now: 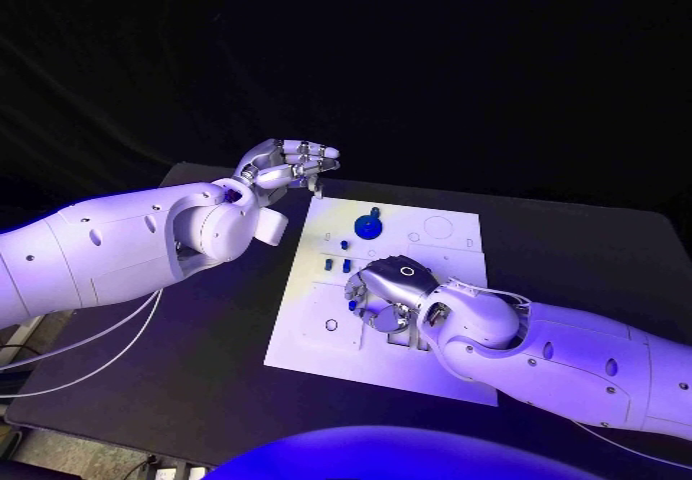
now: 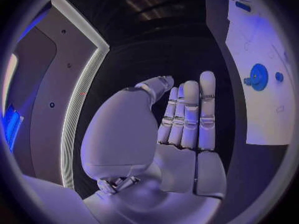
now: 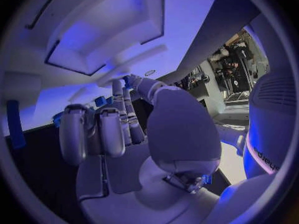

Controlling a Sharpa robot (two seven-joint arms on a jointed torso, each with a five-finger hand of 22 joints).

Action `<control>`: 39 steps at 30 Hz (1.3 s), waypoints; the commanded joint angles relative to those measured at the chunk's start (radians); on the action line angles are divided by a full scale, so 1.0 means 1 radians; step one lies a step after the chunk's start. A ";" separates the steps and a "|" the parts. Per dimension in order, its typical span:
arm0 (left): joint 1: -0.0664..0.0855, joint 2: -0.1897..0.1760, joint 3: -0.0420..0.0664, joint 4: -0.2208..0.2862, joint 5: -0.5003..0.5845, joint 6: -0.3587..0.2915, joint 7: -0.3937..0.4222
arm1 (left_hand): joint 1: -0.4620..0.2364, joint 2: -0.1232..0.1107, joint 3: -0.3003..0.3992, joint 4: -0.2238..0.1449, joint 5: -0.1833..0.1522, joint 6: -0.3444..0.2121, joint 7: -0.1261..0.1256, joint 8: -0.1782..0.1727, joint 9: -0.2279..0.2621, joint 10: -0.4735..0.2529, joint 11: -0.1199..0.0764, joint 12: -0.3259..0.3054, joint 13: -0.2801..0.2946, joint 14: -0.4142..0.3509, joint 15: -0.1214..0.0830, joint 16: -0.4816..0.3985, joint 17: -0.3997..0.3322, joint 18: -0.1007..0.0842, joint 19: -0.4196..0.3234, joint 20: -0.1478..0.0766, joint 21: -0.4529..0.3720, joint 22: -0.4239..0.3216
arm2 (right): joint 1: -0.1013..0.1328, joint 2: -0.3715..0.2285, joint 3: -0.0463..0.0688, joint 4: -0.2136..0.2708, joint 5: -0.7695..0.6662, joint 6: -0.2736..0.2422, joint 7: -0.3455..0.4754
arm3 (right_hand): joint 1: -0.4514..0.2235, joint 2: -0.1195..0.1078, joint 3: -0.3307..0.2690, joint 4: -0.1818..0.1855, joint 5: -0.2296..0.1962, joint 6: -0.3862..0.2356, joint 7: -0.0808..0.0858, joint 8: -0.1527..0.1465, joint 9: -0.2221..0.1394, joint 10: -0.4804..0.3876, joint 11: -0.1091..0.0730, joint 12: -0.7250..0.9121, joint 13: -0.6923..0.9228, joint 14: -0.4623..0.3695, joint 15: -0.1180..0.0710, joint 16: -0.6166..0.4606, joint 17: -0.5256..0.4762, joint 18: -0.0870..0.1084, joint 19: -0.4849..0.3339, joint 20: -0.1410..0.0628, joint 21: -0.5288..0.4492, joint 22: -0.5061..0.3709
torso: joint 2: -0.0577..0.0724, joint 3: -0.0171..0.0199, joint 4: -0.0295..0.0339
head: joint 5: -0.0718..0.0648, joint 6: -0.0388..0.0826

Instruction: Assemble the parts on the task board

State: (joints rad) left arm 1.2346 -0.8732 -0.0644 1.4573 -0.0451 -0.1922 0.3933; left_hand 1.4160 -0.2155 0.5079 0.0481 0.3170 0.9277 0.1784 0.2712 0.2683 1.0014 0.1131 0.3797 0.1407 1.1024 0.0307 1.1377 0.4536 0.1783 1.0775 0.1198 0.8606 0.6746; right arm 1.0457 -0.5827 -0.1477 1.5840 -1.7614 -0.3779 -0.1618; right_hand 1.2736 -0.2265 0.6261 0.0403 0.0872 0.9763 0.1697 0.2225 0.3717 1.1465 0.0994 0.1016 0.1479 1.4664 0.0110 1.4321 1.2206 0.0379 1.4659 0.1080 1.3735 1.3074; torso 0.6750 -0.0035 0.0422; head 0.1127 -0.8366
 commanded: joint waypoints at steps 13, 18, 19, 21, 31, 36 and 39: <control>0.002 -0.001 0.001 0.001 0.006 0.002 -0.013 | 0.002 0.017 0.003 -0.007 0.006 -0.010 0.001 0.007 0.001 -0.015 0.001 0.008 0.003 -0.010 0.001 0.001 -0.004 0.006 -0.007 -0.003 -0.006 -0.001 | 0.006 -0.082 0.005 0.071 -0.008 -0.065 0.003 | -0.001 -0.016 -0.062 -0.003 0.009 -0.068 -0.008 -0.050 -0.020 -0.084 0.005 0.000 -0.028 0.015 0.009 -0.046 -0.082 0.029 -0.033 0.015 -0.097 0.128 | -0.001 -0.0002 0.0002 | -0.008 0.007; 0.002 -0.003 0.001 0.003 0.006 0.005 -0.013 | 0.002 0.017 0.003 -0.007 0.006 -0.011 0.001 0.007 0.001 -0.016 0.002 0.009 0.003 -0.010 0.001 0.001 -0.004 0.006 -0.007 -0.002 -0.006 -0.001 | 0.048 -0.175 0.016 0.123 0.081 -0.047 0.005 | 0.004 -0.010 -0.064 -0.002 0.011 -0.053 -0.006 -0.045 -0.018 -0.066 0.003 0.019 -0.027 0.017 0.008 -0.045 -0.082 0.025 -0.023 0.013 -0.083 0.134 | -0.001 -0.0006 -0.0010 | -0.025 0.018; 0.002 -0.004 0.001 0.003 0.006 0.005 -0.013 | 0.002 0.017 0.003 -0.007 0.006 -0.011 0.001 0.007 0.001 -0.016 0.002 0.009 0.003 -0.010 0.001 0.001 -0.004 0.006 -0.007 -0.002 -0.006 -0.001 | 0.060 -0.193 0.018 0.128 0.099 -0.034 0.007 | 0.001 -0.013 -0.067 -0.001 0.010 -0.051 -0.007 -0.045 -0.018 -0.064 0.003 0.022 -0.027 0.018 0.008 -0.044 -0.079 0.025 -0.022 0.013 -0.081 0.135 | -0.002 -0.0008 -0.0015 | -0.031 0.021; 0.002 -0.005 0.001 0.005 0.006 0.006 -0.013 | 0.002 0.017 0.003 -0.007 0.006 -0.011 0.001 0.007 0.001 -0.016 0.002 0.009 0.003 -0.010 0.001 0.001 -0.004 0.006 -0.007 -0.002 -0.006 -0.001 | 0.091 -0.241 0.021 0.135 0.134 0.001 0.010 | -0.004 -0.020 -0.076 0.001 0.021 -0.052 -0.006 -0.047 -0.019 -0.064 0.004 0.026 -0.029 0.020 0.008 -0.041 -0.076 0.024 -0.020 0.013 -0.078 0.136 | -0.002 -0.0015 -0.0026 | -0.038 0.026; 0.002 -0.003 0.001 0.006 0.006 0.008 -0.010 | 0.002 0.018 0.003 -0.007 0.006 -0.011 0.001 0.007 0.001 -0.016 0.002 0.010 0.003 -0.011 0.001 0.001 -0.005 0.006 -0.008 -0.002 -0.006 -0.001 | 0.133 -0.325 0.023 0.107 0.128 0.083 0.023 | 0.037 0.004 -0.298 0.029 0.061 -0.064 -0.041 -0.066 -0.028 -0.138 0.006 0.045 -0.061 0.019 0.009 -0.042 -0.082 0.032 -0.032 0.013 -0.125 0.118 | -0.004 0.0013 -0.0093 | -0.043 0.039; 0.002 -0.002 0.000 0.005 0.006 0.009 -0.010 | 0.002 0.018 0.003 -0.007 0.006 -0.011 0.001 0.007 0.001 -0.016 0.002 0.010 0.003 -0.011 0.001 0.001 -0.005 0.006 -0.008 -0.002 -0.006 -0.001 | 0.134 -0.319 0.021 0.093 0.111 0.099 0.027 | 0.051 0.015 -0.321 0.036 0.061 -0.059 -0.047 -0.067 -0.029 -0.142 0.006 0.052 -0.065 0.019 0.010 -0.041 -0.082 0.032 -0.031 0.014 -0.125 0.118 | -0.005 0.0006 -0.0070 | -0.042 0.038; 0.002 -0.002 0.000 0.005 0.006 0.009 -0.011 | 0.002 0.018 0.003 -0.007 0.006 -0.011 0.001 0.007 0.001 -0.016 0.002 0.010 0.003 -0.011 0.001 0.001 -0.005 0.006 -0.008 -0.002 -0.006 -0.001 | 0.134 -0.313 0.020 0.089 0.107 0.104 0.029 | 0.058 0.020 -0.326 0.038 0.062 -0.056 -0.048 -0.066 -0.029 -0.140 0.005 0.057 -0.066 0.019 0.010 -0.041 -0.081 0.031 -0.030 0.014 -0.122 0.120 | -0.004 -0.0003 -0.0059 | -0.041 0.037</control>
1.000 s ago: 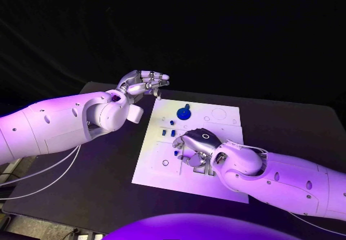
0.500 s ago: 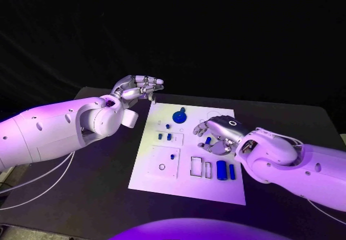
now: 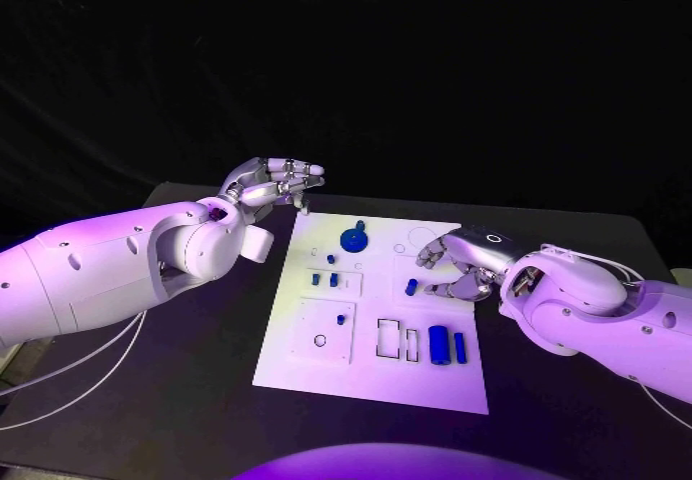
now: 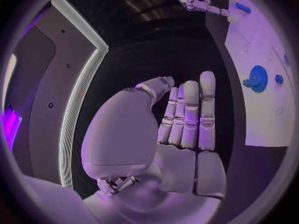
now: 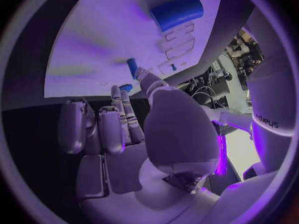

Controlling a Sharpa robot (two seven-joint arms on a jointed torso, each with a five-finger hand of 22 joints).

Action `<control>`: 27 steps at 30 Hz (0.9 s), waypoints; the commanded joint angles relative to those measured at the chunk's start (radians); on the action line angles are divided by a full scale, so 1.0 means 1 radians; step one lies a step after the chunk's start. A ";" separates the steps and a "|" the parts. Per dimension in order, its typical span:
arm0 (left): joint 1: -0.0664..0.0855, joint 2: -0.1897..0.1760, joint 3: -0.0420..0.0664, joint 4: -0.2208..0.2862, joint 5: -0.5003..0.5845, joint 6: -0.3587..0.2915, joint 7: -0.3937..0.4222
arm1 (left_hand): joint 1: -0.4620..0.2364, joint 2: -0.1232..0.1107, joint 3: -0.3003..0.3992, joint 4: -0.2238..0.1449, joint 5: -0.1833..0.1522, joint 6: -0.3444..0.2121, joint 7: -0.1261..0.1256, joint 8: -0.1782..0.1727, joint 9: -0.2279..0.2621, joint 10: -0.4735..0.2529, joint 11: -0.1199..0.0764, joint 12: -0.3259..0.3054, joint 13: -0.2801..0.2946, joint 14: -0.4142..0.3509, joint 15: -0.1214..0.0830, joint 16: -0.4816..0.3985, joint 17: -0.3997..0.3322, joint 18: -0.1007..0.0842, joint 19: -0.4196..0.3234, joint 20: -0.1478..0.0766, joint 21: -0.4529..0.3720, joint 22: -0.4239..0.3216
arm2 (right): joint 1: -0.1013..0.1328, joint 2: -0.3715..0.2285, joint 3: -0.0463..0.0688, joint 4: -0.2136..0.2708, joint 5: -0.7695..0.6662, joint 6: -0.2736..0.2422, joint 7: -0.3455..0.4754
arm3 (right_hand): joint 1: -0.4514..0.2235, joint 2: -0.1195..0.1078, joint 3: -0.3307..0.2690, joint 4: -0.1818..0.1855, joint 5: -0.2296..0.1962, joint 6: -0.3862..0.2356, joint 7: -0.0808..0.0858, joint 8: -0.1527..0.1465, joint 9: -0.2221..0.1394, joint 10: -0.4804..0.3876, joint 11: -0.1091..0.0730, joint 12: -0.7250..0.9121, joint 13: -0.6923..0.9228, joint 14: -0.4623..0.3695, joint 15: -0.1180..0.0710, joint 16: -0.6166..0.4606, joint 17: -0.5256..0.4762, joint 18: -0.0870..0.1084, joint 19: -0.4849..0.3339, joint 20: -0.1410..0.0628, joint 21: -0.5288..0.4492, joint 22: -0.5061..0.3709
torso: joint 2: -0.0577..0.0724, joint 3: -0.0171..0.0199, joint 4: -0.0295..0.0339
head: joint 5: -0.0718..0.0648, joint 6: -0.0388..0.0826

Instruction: Assemble the parts on the task board

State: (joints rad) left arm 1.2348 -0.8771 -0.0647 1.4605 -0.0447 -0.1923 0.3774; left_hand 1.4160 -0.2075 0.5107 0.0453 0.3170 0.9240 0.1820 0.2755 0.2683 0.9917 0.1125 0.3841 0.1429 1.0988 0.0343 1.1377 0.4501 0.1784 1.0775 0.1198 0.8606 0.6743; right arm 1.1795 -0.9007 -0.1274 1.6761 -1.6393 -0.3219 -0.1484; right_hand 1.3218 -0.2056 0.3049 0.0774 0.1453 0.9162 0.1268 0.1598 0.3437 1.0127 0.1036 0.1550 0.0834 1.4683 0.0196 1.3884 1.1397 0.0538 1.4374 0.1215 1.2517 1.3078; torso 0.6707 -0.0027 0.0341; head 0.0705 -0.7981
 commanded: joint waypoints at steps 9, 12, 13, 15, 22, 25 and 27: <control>0.001 0.000 0.001 0.001 0.006 0.010 0.004 | 0.002 0.010 0.000 -0.005 0.006 -0.007 -0.002 0.004 0.002 -0.006 0.002 0.007 0.002 -0.008 -0.002 0.001 -0.002 0.006 -0.008 -0.002 -0.006 -0.001 | -0.005 0.033 -0.003 -0.022 -0.015 0.049 0.023 | 0.030 0.019 0.004 0.009 -0.002 0.023 0.001 -0.001 -0.004 0.031 -0.009 0.034 -0.001 0.020 -0.006 0.007 0.005 0.009 0.014 -0.005 0.027 0.133 | 0.001 -0.0018 0.0008 | 0.005 -0.007; 0.001 0.000 0.001 0.001 0.006 0.011 0.003 | 0.002 0.010 0.000 -0.005 0.006 -0.007 -0.002 0.004 0.002 -0.006 0.002 0.007 0.002 -0.008 -0.002 0.001 -0.002 0.006 -0.008 -0.002 -0.006 -0.001 | -0.009 0.046 -0.004 -0.031 -0.013 0.047 0.025 | 0.040 0.030 0.032 0.014 -0.037 0.033 0.002 -0.003 -0.008 0.058 -0.016 0.043 -0.003 0.023 -0.012 0.010 0.010 0.006 0.023 -0.011 0.045 0.142 | 0.001 -0.0014 0.0005 | 0.005 -0.008; 0.001 -0.001 0.001 0.001 0.006 0.011 0.003 | 0.002 0.010 0.000 -0.005 0.006 -0.007 -0.002 0.004 0.002 -0.006 0.002 0.007 0.002 -0.008 -0.002 0.001 -0.002 0.006 -0.008 -0.002 -0.006 -0.001 | -0.010 0.049 -0.004 -0.034 -0.012 0.046 0.026 | 0.040 0.030 0.033 0.014 -0.038 0.033 0.002 -0.003 -0.008 0.059 -0.016 0.043 -0.003 0.023 -0.013 0.011 0.010 0.005 0.023 -0.011 0.045 0.142 | 0.001 -0.0015 0.0002 | 0.005 -0.008; 0.001 -0.001 0.001 0.001 0.006 0.011 0.003 | 0.002 0.010 0.000 -0.005 0.006 -0.007 -0.002 0.004 0.002 -0.006 0.002 0.007 0.002 -0.008 -0.002 0.001 -0.002 0.006 -0.008 -0.002 -0.006 -0.001 | -0.012 0.057 -0.005 -0.041 -0.012 0.045 0.026 | 0.042 0.034 0.051 0.018 -0.046 0.040 0.004 -0.003 -0.010 0.071 -0.019 0.044 -0.005 0.024 -0.015 0.012 0.012 0.003 0.027 -0.013 0.055 0.147 | 0.001 -0.0017 -0.0002 | 0.006 -0.008; 0.001 -0.001 0.001 0.001 0.006 0.012 0.002 | 0.002 0.010 0.000 -0.005 0.006 -0.007 -0.002 0.005 0.002 -0.006 0.002 0.009 0.002 -0.008 -0.002 0.001 -0.002 0.006 -0.008 -0.002 -0.006 -0.001 | -0.018 0.078 -0.006 -0.064 -0.011 0.046 0.029 | 0.044 0.036 0.104 0.028 -0.062 0.059 0.007 -0.001 -0.012 0.102 -0.024 0.041 -0.009 0.027 -0.020 0.017 0.018 -0.001 0.037 -0.018 0.075 0.158 | 0.001 -0.0012 0.0004 | 0.006 -0.011; 0.001 -0.001 0.001 0.001 0.006 0.013 0.001 | 0.002 0.010 0.000 -0.005 0.006 -0.007 -0.002 0.005 0.002 -0.006 0.002 0.009 0.002 -0.008 -0.002 0.001 -0.002 0.006 -0.008 -0.002 -0.006 -0.001 | -0.020 0.084 -0.007 -0.069 -0.011 0.048 0.030 | 0.044 0.035 0.117 0.030 -0.064 0.066 0.008 0.001 -0.012 0.109 -0.025 0.040 -0.010 0.027 -0.020 0.018 0.019 -0.002 0.038 -0.019 0.079 0.160 | 0.001 -0.0013 0.0002 | 0.007 -0.014; 0.001 -0.001 0.001 0.001 0.006 0.013 0.000 | 0.002 0.010 0.000 -0.005 0.006 -0.007 -0.002 0.005 0.002 -0.006 0.002 0.009 0.002 -0.008 -0.002 0.001 -0.002 0.006 -0.008 -0.002 -0.006 -0.001 | -0.021 0.087 -0.007 -0.071 -0.012 0.049 0.030 | 0.045 0.036 0.135 0.031 -0.067 0.083 0.008 0.008 -0.009 0.127 -0.027 0.043 -0.008 0.028 -0.023 0.021 0.023 -0.004 0.043 -0.020 0.089 0.165 | 0.001 -0.0015 0.0001 | 0.008 -0.014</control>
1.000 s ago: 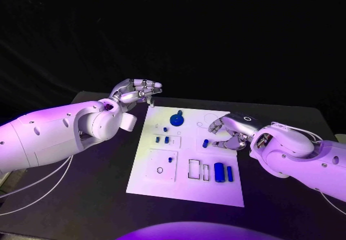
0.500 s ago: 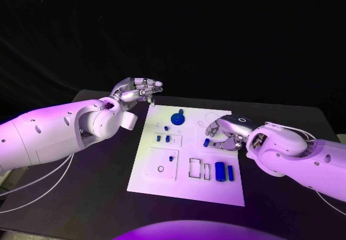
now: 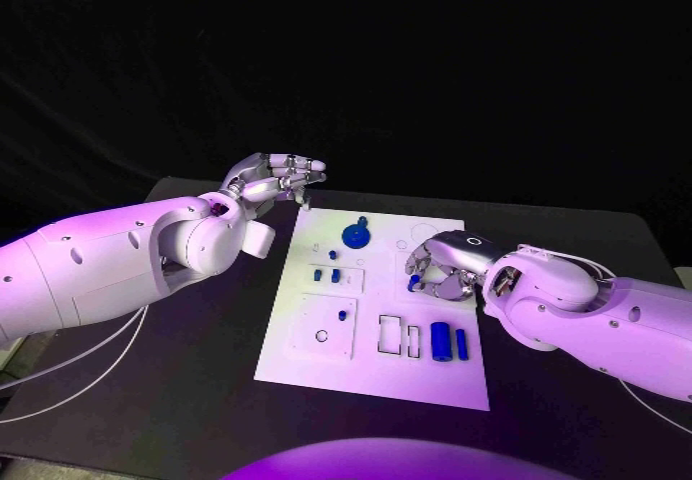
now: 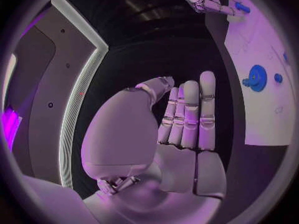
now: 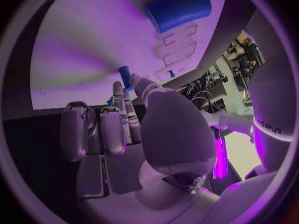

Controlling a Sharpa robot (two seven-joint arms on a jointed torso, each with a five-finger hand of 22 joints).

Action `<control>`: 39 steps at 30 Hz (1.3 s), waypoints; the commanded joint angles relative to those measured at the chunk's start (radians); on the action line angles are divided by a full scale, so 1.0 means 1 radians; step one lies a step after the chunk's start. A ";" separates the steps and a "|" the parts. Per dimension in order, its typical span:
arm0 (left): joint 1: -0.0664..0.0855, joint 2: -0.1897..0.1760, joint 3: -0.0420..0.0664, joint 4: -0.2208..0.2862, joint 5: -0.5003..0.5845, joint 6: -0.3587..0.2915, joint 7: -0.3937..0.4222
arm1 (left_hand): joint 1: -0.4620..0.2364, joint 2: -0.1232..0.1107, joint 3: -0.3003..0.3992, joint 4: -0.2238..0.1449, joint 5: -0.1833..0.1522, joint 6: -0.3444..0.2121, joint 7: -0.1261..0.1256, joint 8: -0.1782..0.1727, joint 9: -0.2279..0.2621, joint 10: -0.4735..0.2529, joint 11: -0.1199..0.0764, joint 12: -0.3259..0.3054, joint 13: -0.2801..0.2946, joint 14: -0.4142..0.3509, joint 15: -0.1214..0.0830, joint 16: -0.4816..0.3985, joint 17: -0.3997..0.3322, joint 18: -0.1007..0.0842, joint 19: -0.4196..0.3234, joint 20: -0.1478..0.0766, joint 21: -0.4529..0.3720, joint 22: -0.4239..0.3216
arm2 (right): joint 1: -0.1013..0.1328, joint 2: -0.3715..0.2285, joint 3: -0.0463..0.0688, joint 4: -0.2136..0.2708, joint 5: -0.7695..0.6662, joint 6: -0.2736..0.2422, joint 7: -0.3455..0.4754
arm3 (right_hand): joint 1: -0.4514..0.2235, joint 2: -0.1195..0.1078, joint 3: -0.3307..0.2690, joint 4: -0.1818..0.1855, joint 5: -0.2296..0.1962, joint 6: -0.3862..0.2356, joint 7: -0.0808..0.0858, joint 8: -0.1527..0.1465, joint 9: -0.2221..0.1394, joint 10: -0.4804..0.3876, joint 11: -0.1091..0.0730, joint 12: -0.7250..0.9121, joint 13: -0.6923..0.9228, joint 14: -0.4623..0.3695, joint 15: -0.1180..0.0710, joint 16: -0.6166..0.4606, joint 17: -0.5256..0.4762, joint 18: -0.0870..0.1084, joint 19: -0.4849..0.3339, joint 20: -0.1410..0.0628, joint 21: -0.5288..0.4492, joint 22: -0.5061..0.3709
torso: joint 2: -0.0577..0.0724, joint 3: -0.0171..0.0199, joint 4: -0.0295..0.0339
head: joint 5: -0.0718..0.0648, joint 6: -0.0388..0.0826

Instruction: Assemble the parts on the task board

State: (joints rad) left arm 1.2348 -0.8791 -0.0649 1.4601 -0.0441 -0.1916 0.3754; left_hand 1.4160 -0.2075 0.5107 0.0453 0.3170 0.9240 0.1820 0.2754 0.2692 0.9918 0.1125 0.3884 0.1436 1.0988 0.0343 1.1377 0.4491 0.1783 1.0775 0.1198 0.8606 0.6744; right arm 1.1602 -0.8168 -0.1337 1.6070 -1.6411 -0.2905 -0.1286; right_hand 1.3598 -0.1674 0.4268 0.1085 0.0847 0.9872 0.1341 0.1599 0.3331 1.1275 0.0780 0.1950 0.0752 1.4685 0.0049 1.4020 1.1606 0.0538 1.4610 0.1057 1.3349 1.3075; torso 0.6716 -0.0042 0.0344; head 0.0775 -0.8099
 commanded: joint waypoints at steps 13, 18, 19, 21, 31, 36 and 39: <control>0.001 0.001 0.001 0.000 0.006 0.013 -0.003 | 0.001 0.012 0.001 -0.004 0.006 -0.007 -0.002 0.006 0.001 -0.006 0.002 0.008 0.003 -0.009 -0.002 0.001 -0.001 0.006 -0.009 -0.002 -0.006 -0.001 | -0.008 0.016 -0.002 -0.014 -0.019 0.029 0.006 | 0.004 -0.009 0.073 -0.001 -0.010 0.054 -0.001 0.026 0.009 0.050 -0.007 -0.003 0.004 0.029 -0.012 0.011 0.004 -0.007 0.026 -0.010 0.022 0.175 | -0.001 -0.0003 -0.0010 | 0.000 -0.005; 0.001 0.001 0.001 -0.001 0.006 0.011 -0.005 | 0.001 0.012 0.001 -0.004 0.006 -0.007 -0.002 0.006 0.001 -0.006 0.002 0.008 0.003 -0.009 -0.002 0.001 -0.001 0.006 -0.009 -0.002 -0.006 -0.001 | -0.010 0.017 -0.002 -0.014 -0.029 0.011 -0.001 | 0.010 -0.001 0.102 -0.009 -0.014 0.076 -0.004 0.037 0.016 0.070 -0.011 -0.004 0.007 0.030 -0.016 0.013 0.008 -0.010 0.030 -0.012 0.033 0.181 | -0.002 -0.0005 -0.0005 | 0.000 -0.007; 0.001 0.000 0.001 -0.001 0.006 0.011 -0.005 | 0.001 0.012 0.001 -0.004 0.006 -0.007 -0.002 0.006 0.001 -0.006 0.002 0.008 0.003 -0.009 -0.002 0.001 -0.001 0.006 -0.009 -0.002 -0.006 -0.001 | -0.010 0.016 -0.002 -0.013 -0.030 0.004 -0.001 | 0.012 0.001 0.107 -0.011 -0.018 0.079 -0.004 0.039 0.017 0.073 -0.012 -0.004 0.008 0.030 -0.017 0.014 0.008 -0.010 0.031 -0.013 0.035 0.182 | -0.002 -0.0005 -0.0005 | 0.000 -0.007; 0.001 0.000 0.001 -0.001 0.006 0.011 -0.005 | 0.001 0.012 0.001 -0.004 0.006 -0.007 -0.002 0.006 0.001 -0.006 0.002 0.008 0.003 -0.009 -0.002 0.001 -0.001 0.006 -0.009 -0.002 -0.006 -0.001 | -0.010 0.014 -0.002 -0.010 -0.032 -0.013 -0.001 | 0.017 0.007 0.121 -0.018 -0.028 0.086 -0.006 0.044 0.020 0.082 -0.015 -0.005 0.010 0.030 -0.018 0.014 0.008 -0.011 0.032 -0.014 0.038 0.184 | -0.002 -0.0005 -0.0005 | 0.000 -0.007; 0.001 0.003 0.001 -0.009 0.006 0.009 -0.005 | 0.001 0.014 0.001 -0.004 0.006 -0.007 -0.002 0.007 0.001 -0.006 0.002 0.010 0.004 -0.009 -0.002 0.002 -0.002 0.006 -0.009 -0.002 -0.006 -0.001 | -0.001 -0.022 0.006 0.057 -0.008 -0.127 0.018 | 0.025 0.013 0.157 -0.046 -0.021 0.106 -0.011 0.063 0.036 0.117 -0.023 -0.008 0.020 0.033 -0.026 0.020 0.016 -0.016 0.043 -0.021 0.065 0.197 | -0.005 0.0000 -0.0031 | 0.006 -0.003; 0.001 0.006 0.001 -0.015 0.006 0.009 -0.004 | 0.001 0.014 0.001 -0.004 0.006 -0.007 -0.002 0.007 0.001 -0.006 0.002 0.010 0.004 -0.009 -0.002 0.002 -0.002 0.006 -0.009 -0.002 -0.006 -0.001 | 0.015 -0.038 0.011 0.104 0.010 -0.149 0.020 | 0.022 0.009 0.158 -0.049 -0.018 0.106 -0.011 0.064 0.038 0.118 -0.023 -0.010 0.020 0.033 -0.026 0.020 0.016 -0.017 0.044 -0.022 0.067 0.197 | -0.006 -0.0005 -0.0037 | 0.008 -0.001; 0.001 0.009 0.001 -0.018 0.006 0.010 -0.003 | 0.001 0.015 0.002 -0.004 0.006 -0.008 -0.001 0.007 0.001 -0.006 0.002 0.012 0.004 -0.009 -0.002 0.002 -0.002 0.006 -0.009 -0.001 -0.006 -0.001 | 0.021 -0.038 0.013 0.138 0.023 -0.158 0.022 | 0.022 0.009 0.158 -0.049 -0.018 0.106 -0.011 0.064 0.038 0.118 -0.023 -0.010 0.020 0.033 -0.026 0.020 0.016 -0.017 0.044 -0.022 0.067 0.197 | -0.009 -0.0011 -0.0052 | 0.016 -0.001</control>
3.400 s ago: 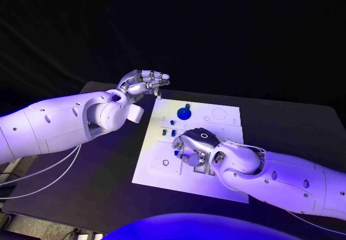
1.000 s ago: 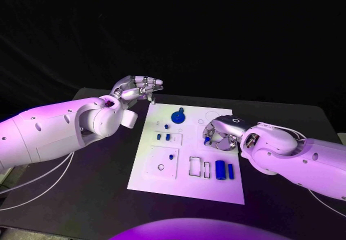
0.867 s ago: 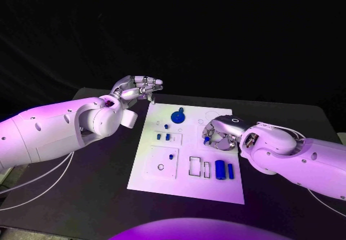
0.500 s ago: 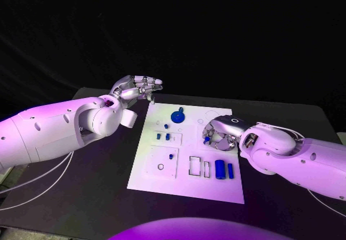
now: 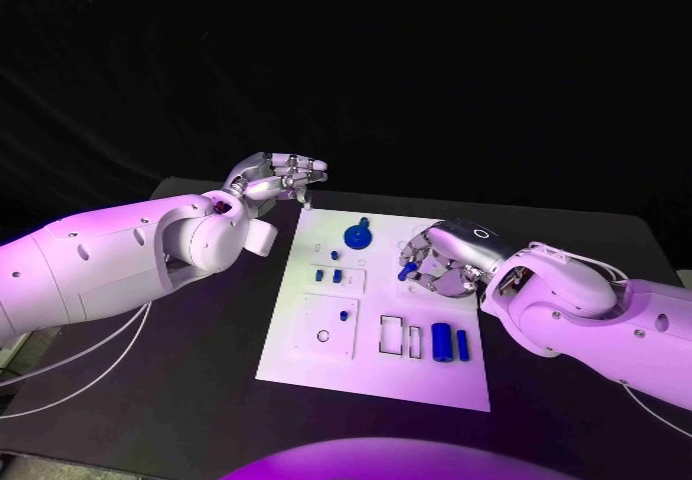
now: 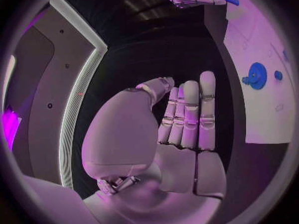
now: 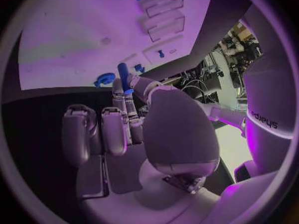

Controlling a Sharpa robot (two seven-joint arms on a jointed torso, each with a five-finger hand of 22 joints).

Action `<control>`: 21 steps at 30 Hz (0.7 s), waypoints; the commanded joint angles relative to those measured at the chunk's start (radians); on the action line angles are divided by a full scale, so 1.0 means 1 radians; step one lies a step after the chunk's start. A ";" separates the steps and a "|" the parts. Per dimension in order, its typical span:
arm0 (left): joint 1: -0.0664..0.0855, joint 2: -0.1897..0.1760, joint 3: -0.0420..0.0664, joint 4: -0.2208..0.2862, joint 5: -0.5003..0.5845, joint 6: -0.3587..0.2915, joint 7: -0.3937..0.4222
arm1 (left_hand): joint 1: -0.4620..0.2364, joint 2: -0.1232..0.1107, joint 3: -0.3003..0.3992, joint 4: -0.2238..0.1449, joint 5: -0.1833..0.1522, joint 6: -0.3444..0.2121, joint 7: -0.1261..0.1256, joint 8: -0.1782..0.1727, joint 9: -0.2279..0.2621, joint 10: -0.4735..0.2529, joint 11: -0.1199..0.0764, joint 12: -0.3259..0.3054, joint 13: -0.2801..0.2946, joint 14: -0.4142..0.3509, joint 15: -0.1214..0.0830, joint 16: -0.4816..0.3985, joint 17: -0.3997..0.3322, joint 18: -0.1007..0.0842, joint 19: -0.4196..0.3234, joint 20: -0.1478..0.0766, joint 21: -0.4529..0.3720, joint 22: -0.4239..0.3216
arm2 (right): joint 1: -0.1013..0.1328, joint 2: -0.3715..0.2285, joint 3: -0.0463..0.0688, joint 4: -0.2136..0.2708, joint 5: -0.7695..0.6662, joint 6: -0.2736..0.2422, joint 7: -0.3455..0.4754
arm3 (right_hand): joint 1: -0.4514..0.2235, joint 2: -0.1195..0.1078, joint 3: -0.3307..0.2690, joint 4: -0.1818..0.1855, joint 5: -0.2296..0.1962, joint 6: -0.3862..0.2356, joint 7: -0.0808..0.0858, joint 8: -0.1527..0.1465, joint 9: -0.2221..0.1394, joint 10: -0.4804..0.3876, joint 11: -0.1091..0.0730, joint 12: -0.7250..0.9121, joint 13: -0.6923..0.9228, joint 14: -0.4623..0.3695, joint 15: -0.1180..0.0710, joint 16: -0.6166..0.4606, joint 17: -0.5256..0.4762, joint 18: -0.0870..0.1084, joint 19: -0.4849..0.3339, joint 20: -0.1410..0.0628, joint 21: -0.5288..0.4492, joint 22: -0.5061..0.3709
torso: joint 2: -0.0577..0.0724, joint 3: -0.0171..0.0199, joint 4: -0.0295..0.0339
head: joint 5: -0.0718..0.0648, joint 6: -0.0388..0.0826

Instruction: Assemble the parts on the task board

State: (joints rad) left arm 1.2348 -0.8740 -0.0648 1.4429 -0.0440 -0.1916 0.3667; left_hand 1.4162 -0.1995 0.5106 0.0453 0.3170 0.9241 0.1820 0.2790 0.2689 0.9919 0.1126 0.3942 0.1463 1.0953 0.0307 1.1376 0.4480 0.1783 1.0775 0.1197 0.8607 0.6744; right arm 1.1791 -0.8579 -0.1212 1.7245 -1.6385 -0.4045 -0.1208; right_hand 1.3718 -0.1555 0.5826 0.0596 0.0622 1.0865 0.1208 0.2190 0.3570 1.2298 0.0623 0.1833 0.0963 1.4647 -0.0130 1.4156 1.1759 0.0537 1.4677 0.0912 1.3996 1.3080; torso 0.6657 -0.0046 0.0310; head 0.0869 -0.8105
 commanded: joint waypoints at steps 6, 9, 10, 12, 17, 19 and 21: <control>0.001 0.007 0.000 -0.004 0.007 0.011 0.006 | 0.001 0.007 0.002 -0.004 0.006 -0.008 -0.001 0.003 0.002 -0.006 0.002 0.007 0.001 -0.005 0.002 0.002 -0.001 0.006 -0.009 -0.001 -0.006 -0.001 | -0.010 0.046 0.000 0.053 0.034 -0.048 0.024 | 0.009 -0.005 0.004 -0.002 0.005 0.006 0.002 0.006 0.015 0.017 -0.008 0.000 0.000 0.036 -0.008 0.006 -0.002 -0.017 0.037 -0.008 0.001 0.197 | -0.004 -0.0006 -0.0030 | 0.019 -0.003; 0.001 0.009 0.000 -0.006 0.007 0.012 0.006 | 0.001 0.007 0.002 -0.004 0.006 -0.008 -0.001 0.003 0.002 -0.006 0.002 0.007 0.001 -0.005 0.002 0.002 -0.001 0.006 -0.009 -0.001 -0.006 -0.001 | -0.028 0.084 -0.001 0.062 0.032 -0.050 0.035 | 0.009 -0.005 0.005 -0.004 0.007 0.006 0.002 0.006 0.015 0.017 -0.008 -0.001 0.000 0.036 -0.008 0.006 -0.002 -0.016 0.036 -0.008 0.000 0.196 | -0.005 -0.0012 -0.0025 | 0.022 -0.003; 0.001 0.010 0.000 -0.008 0.007 0.012 0.006 | 0.001 0.007 0.002 -0.004 0.006 -0.008 -0.001 0.003 0.002 -0.006 0.002 0.007 0.001 -0.005 0.002 0.002 -0.001 0.006 -0.009 -0.001 -0.006 -0.001 | -0.036 0.100 -0.002 0.063 0.031 -0.051 0.040 | 0.009 -0.005 0.006 -0.005 0.008 0.005 0.003 0.006 0.015 0.017 -0.008 -0.002 0.000 0.036 -0.008 0.005 -0.003 -0.016 0.035 -0.008 -0.003 0.195 | -0.004 -0.0011 -0.0022 | 0.024 -0.002; 0.001 0.013 0.000 -0.009 0.008 0.011 0.007 | 0.001 0.007 0.002 -0.004 0.006 -0.008 -0.001 0.003 0.002 -0.006 0.002 0.007 0.001 -0.005 0.002 0.002 -0.001 0.006 -0.009 -0.001 -0.006 -0.001 | -0.049 0.128 -0.002 0.060 0.028 -0.052 0.048 | 0.009 -0.005 0.006 -0.005 0.008 0.005 0.003 0.006 0.015 0.017 -0.008 -0.002 0.000 0.036 -0.008 0.005 -0.003 -0.016 0.035 -0.008 -0.003 0.195 | -0.004 -0.0007 -0.0009 | 0.027 -0.001; 0.001 0.018 0.000 -0.010 0.012 0.010 0.007 | 0.001 0.007 0.002 -0.004 0.006 -0.008 -0.001 0.003 0.002 -0.006 0.002 0.007 0.001 -0.005 0.002 0.002 -0.001 0.006 -0.009 -0.001 -0.006 -0.001 | -0.078 0.196 -0.006 0.028 0.027 -0.045 0.061 | 0.009 -0.005 0.009 -0.008 0.010 0.005 0.003 0.006 0.016 0.017 -0.007 -0.003 0.001 0.036 -0.008 0.005 -0.004 -0.015 0.035 -0.008 -0.004 0.195 | -0.003 -0.0031 0.0017 | 0.032 0.001; 0.001 0.021 0.000 -0.010 0.013 0.009 0.007 | 0.001 0.007 0.002 -0.004 0.006 -0.008 -0.001 0.003 0.002 -0.006 0.002 0.007 0.001 -0.005 0.002 0.002 -0.001 0.006 -0.009 -0.001 -0.006 -0.001 | -0.091 0.223 -0.009 0.002 0.032 -0.040 0.066 | 0.008 -0.006 0.009 -0.008 0.010 0.004 0.004 0.006 0.017 0.017 -0.007 -0.004 0.001 0.036 -0.008 0.005 -0.005 -0.015 0.034 -0.008 -0.006 0.194 | -0.002 -0.0040 0.0016 | 0.036 0.000; 0.001 0.024 0.000 -0.009 0.014 0.009 0.007 | 0.001 0.007 0.002 -0.004 0.006 -0.008 -0.001 0.003 0.002 -0.006 0.002 0.007 0.001 -0.005 0.002 0.002 -0.001 0.006 -0.009 -0.001 -0.006 -0.001 | -0.102 0.240 -0.011 -0.015 0.036 -0.036 0.070 | 0.008 -0.006 0.009 -0.008 0.010 0.004 0.004 0.006 0.017 0.017 -0.007 -0.004 0.001 0.036 -0.008 0.005 -0.005 -0.015 0.034 -0.008 -0.006 0.194 | -0.002 -0.0043 0.0011 | 0.038 -0.002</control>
State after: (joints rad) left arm 1.2344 -0.8545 -0.0657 1.4310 -0.0402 -0.1916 0.3666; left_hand 1.4162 -0.1994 0.5106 0.0453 0.3170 0.9241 0.1820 0.2790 0.2696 0.9919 0.1126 0.3942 0.1464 1.0953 0.0307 1.1376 0.4481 0.1783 1.0775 0.1198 0.8606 0.6745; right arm 1.0841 -0.6259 -0.1309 1.7217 -1.6078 -0.4465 -0.0768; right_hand 1.3783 -0.1625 0.5895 0.0524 0.0663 1.0880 0.1225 0.2223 0.3625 1.2368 0.0592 0.1795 0.0959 1.4648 -0.0129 1.4155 1.1715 0.0536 1.4677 0.0913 1.3996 1.3077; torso 0.6623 -0.0078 0.0318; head 0.1211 -0.8098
